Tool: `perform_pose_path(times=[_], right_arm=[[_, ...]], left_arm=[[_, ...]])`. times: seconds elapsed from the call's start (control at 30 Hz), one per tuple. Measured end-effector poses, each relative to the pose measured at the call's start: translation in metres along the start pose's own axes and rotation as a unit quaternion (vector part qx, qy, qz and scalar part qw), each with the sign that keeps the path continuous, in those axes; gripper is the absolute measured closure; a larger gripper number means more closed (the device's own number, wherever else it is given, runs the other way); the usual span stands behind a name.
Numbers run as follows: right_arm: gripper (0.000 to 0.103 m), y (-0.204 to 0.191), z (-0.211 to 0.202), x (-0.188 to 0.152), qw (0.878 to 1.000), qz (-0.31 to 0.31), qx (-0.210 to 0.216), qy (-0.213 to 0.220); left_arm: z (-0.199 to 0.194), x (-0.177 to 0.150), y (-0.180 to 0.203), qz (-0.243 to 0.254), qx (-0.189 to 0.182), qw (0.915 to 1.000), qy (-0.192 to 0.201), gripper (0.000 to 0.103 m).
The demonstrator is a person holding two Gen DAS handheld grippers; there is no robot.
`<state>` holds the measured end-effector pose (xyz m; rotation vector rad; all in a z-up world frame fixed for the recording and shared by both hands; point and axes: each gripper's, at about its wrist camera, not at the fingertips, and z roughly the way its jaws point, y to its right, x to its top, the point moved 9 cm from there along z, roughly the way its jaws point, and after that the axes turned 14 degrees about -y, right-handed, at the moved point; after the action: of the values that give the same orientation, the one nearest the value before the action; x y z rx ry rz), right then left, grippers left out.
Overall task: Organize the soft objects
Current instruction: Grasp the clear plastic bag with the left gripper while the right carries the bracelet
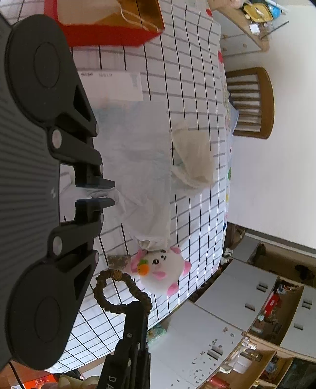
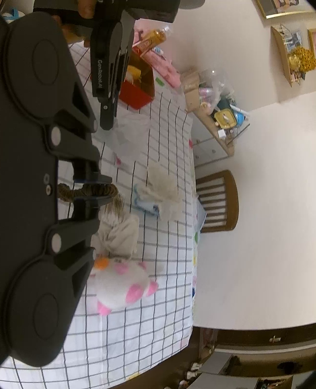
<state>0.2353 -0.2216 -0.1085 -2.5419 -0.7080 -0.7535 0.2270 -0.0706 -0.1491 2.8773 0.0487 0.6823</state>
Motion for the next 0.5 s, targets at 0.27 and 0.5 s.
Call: perform_pose_path(times=[0.27, 0.5], right_arm=[[0.095, -0.055, 0.008, 0.023, 0.999, -0.033, 0.026, 0.010], [0.095, -0.109, 0.020, 0.044, 0.997, -0.060, 0.049, 0.018]], left_arm=[[-0.031, -0.004, -0.039, -0.012, 0.020, 0.9996, 0.016, 0.095], [-0.058, -0.008, -0.087, -0.028, 0.038, 0.9985, 0.027, 0.095]])
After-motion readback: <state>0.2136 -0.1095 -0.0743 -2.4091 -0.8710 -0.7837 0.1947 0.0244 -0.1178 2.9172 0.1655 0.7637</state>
